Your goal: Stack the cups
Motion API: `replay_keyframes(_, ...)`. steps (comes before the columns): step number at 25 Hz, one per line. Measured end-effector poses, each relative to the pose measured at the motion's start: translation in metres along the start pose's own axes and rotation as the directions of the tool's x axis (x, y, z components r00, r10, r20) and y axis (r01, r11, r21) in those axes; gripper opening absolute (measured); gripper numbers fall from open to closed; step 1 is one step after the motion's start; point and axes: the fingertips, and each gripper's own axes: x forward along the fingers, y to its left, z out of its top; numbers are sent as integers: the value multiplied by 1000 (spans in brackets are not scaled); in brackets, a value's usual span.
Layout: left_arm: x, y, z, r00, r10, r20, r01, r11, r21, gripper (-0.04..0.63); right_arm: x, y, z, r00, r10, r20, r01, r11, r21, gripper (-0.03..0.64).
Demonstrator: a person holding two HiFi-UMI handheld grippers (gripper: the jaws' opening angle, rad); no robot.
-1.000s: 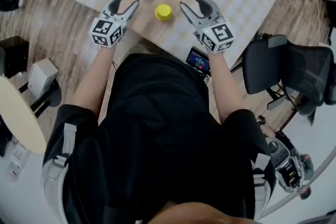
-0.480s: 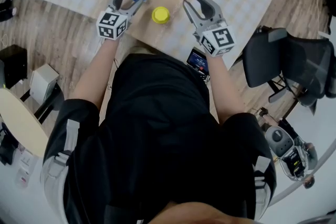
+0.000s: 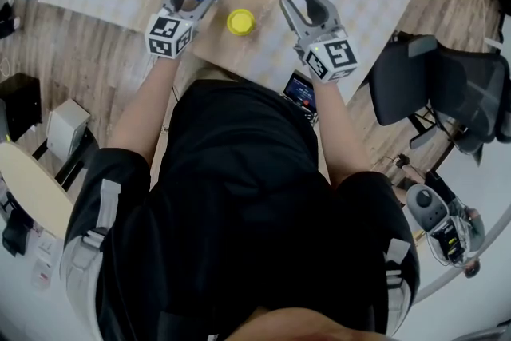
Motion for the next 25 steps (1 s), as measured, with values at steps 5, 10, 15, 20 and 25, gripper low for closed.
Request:
replay_keyframes(5, -17, -11, 10, 1000, 0, 29, 0, 1000, 14, 239, -3, 0, 0, 1000, -5, 11, 5, 1000, 9, 181)
replay_keyframes(10, -36, -29, 4, 1000, -5, 26, 4, 999, 32, 238, -10, 7, 4, 1000, 12, 24, -12, 1000, -9, 181)
replay_keyframes(15, -45, -42, -12, 1000, 5, 14, -5, 1000, 8, 238, -18, 11, 5, 999, 24, 36, -23, 1000, -18, 187)
replay_keyframes(20, -44, -52, -26, 1000, -1, -14, 1, 1000, 32, 238, -29, 11, 1, 999, 12, 35, -11, 1000, -4, 187)
replay_keyframes(25, -44, -54, -34, 1000, 2, -26, -1, 1000, 32, 238, -36, 11, -2, 999, 7, 34, -7, 1000, 0, 188)
